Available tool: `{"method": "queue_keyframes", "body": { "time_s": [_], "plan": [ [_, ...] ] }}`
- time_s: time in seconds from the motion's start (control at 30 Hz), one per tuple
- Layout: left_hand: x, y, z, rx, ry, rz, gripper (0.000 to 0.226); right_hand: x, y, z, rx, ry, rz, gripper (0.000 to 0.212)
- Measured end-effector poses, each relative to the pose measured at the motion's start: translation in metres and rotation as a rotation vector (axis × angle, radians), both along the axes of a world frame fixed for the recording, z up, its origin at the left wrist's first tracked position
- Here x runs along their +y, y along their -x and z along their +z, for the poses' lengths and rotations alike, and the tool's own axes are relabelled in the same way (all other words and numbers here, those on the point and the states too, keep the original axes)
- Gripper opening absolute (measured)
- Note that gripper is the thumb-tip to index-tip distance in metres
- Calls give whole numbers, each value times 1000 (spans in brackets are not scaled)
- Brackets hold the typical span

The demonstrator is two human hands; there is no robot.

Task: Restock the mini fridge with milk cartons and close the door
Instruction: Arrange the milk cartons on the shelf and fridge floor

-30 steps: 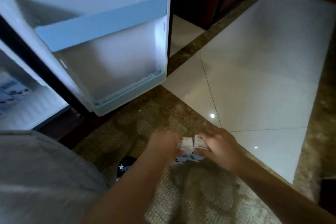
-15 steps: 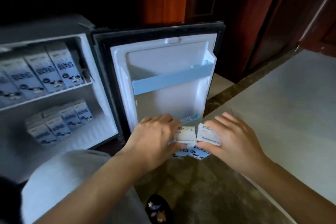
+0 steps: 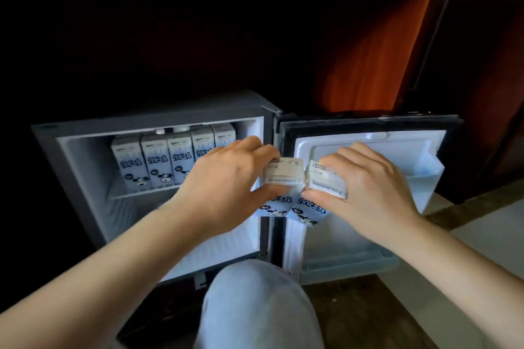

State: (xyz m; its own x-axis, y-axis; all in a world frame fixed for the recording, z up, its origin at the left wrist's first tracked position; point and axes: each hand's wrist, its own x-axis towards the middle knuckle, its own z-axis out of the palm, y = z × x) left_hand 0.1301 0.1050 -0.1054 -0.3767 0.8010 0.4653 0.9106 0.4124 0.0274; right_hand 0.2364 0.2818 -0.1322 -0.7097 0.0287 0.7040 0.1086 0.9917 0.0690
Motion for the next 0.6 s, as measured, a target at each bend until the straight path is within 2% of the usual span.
{"method": "queue_keyframes", "body": {
  "time_s": [0.3,0.6],
  "plan": [
    [-57,63,-25,-262,-38,149,34,-45,92,-9,-105,-14,138,41],
    [-77,130,-111,-583,-72,338,33,-72,181,-73,-427,55,202,49]
  ]
}}
